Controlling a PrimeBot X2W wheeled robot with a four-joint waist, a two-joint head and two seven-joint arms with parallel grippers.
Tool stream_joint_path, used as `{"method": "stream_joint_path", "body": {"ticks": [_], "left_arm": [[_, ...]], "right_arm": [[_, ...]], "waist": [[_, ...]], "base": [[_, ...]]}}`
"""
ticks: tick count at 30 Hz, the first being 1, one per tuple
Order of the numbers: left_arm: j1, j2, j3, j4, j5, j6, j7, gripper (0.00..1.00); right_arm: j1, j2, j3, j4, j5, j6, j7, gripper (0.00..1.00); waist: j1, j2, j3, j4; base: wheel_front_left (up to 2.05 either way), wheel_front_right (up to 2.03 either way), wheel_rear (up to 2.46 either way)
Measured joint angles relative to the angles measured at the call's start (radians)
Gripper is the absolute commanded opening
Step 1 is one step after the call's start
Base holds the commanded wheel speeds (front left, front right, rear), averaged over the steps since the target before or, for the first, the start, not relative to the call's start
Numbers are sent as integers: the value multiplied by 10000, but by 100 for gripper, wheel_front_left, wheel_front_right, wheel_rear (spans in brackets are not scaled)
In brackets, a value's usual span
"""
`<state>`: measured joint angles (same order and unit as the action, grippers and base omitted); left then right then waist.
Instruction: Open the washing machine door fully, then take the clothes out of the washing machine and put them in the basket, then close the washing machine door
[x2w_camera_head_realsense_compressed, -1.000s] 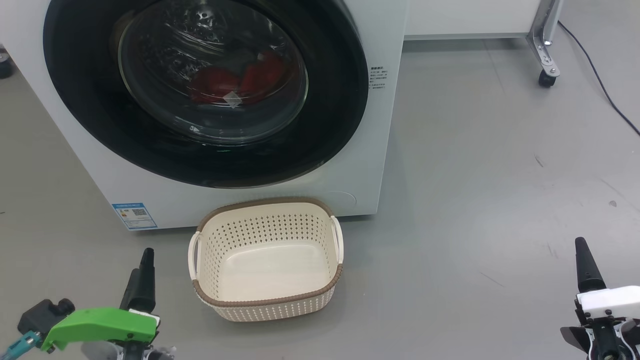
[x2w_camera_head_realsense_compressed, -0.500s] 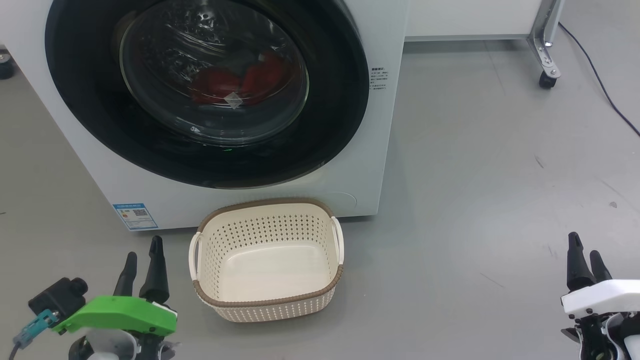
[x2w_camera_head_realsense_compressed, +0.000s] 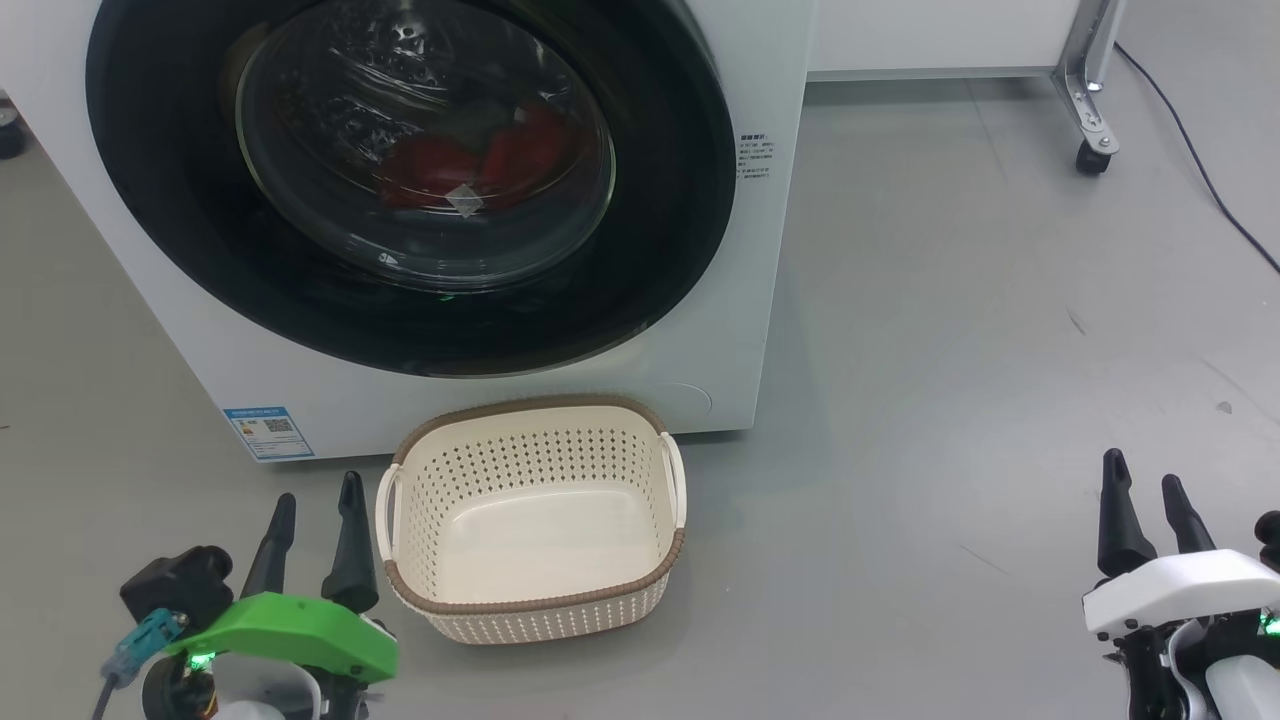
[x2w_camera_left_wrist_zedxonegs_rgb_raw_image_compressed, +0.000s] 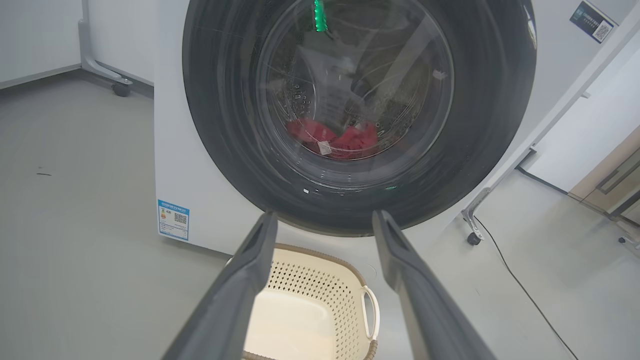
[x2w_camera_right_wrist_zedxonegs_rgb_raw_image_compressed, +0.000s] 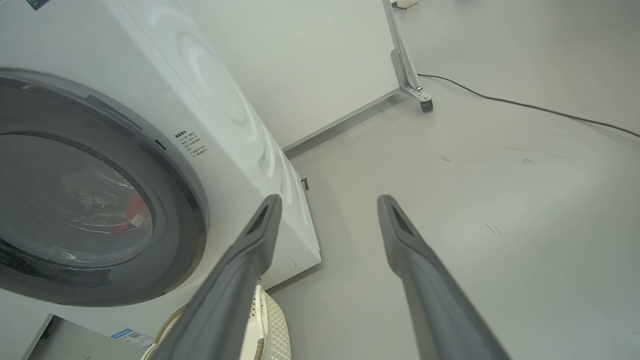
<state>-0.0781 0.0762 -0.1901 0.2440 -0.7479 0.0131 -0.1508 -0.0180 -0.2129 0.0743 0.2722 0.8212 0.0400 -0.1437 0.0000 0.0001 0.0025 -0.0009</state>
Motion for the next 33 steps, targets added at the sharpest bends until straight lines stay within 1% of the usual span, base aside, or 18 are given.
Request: {"method": "stream_joint_path", "body": {"ticks": [3, 5, 11, 12, 23, 33], "left_arm": [[1, -54, -73, 2, 418, 40, -92, 100], [1, -75, -109, 6, 616, 96, -157, 100], [2, -130, -284, 27, 1404, 221, -305, 100], [2, -161, -347, 44, 1705, 257, -399, 100], [1, -226, -662, 299, 3030, 445, -732, 100], [0, -249, -811, 502, 4048, 656, -986, 100]], "right_arm": [[-2, 4, 82, -13, -410, -6, -94, 100], [-3, 6, 125, -21, -690, -77, -128, 100], [-3, 27, 332, -35, -1494, -79, -311, 100], [-3, 33, 382, -48, -1747, -86, -416, 100], [-3, 65, 738, -148, -3267, -86, -782, 100], [-3, 63, 943, -180, -4311, -75, -1045, 100]], "waist": [[0, 0, 5, -5], [0, 0, 9, -6], [0, 0, 16, -10], [0, 0, 16, -9], [0, 0, 2, 20], [0, 0, 9, 75]], "base": [[0, 0, 0], [0, 0, 0], [0, 0, 0], [0, 0, 0], [0, 0, 0], [0, 0, 0]]}}
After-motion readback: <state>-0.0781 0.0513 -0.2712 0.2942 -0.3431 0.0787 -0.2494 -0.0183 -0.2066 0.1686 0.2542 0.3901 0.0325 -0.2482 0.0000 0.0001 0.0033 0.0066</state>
